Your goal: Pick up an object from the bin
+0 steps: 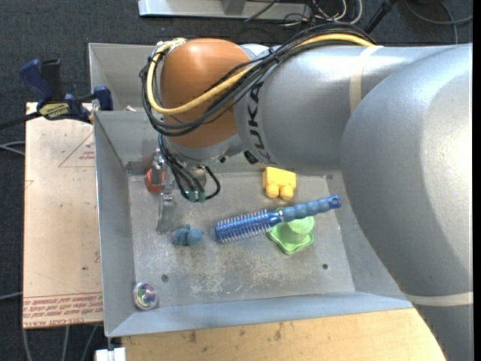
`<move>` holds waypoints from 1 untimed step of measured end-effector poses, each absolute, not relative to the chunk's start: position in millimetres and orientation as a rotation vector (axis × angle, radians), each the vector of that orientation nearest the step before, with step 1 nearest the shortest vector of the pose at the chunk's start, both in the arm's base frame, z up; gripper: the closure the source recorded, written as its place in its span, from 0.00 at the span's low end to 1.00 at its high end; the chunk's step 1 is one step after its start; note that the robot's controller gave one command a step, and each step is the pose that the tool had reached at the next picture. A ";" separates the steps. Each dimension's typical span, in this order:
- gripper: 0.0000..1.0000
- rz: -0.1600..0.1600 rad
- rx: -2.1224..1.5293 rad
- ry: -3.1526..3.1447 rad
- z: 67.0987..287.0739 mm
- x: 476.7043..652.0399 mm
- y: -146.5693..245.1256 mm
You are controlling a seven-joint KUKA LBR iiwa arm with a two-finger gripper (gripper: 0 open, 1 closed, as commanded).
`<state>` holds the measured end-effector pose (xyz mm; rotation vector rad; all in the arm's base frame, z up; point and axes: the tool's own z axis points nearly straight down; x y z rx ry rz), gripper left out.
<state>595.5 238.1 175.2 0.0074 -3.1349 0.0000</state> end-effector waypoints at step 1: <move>0.00 0.001 0.434 -3.105 66.9 532.9 171.2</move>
Offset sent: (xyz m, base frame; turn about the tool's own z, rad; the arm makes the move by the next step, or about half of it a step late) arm -0.0608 -0.0655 -0.1052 -0.2753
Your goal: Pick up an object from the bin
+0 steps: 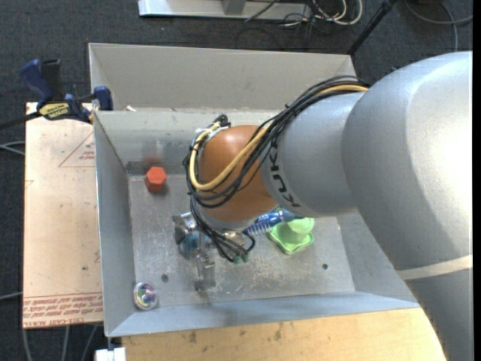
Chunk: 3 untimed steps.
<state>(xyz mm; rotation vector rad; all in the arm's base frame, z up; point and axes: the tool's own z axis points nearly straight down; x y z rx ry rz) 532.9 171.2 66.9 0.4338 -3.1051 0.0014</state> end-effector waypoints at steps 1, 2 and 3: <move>0.00 -0.001 0.376 -3.124 101.6 544.5 144.5; 0.00 -0.002 0.614 -3.083 99.8 543.4 147.8; 0.00 -0.002 0.786 -3.041 68.9 544.3 151.5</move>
Offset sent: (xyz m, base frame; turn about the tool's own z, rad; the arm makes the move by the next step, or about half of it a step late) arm 0.0098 -0.0256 0.0331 0.0333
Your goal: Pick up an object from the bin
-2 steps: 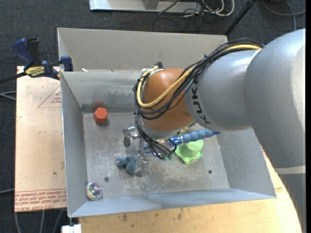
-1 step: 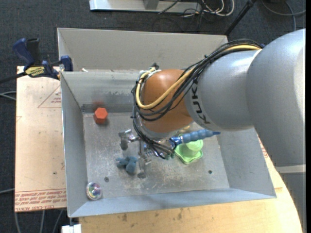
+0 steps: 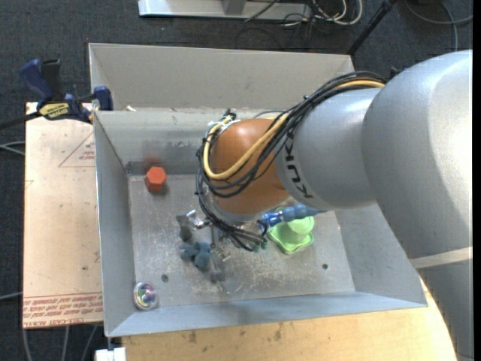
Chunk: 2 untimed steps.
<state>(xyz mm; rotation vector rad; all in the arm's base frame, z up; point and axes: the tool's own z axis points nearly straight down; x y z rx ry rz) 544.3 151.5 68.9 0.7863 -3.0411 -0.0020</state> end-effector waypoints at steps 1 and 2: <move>0.00 -0.003 0.782 -3.044 69.0 544.6 152.2; 1.00 -0.003 0.782 -3.044 69.5 545.0 152.1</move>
Offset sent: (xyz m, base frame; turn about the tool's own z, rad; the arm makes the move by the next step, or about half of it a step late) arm 0.0000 0.0000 0.0000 0.0000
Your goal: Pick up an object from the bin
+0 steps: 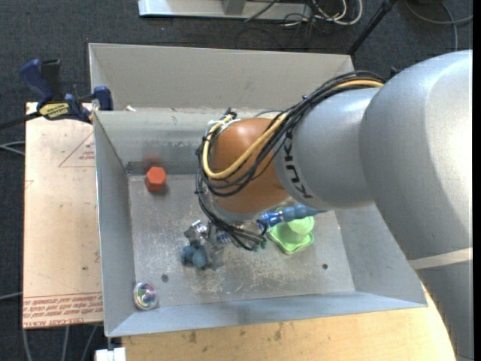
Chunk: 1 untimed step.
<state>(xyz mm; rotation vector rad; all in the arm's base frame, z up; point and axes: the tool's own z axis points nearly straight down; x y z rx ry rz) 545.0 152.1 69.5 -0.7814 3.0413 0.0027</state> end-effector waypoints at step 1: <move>1.00 0.002 -0.777 3.038 98.9 546.1 153.2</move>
Offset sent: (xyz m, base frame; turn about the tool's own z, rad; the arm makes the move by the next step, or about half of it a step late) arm 0.0000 0.0001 0.0277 0.0000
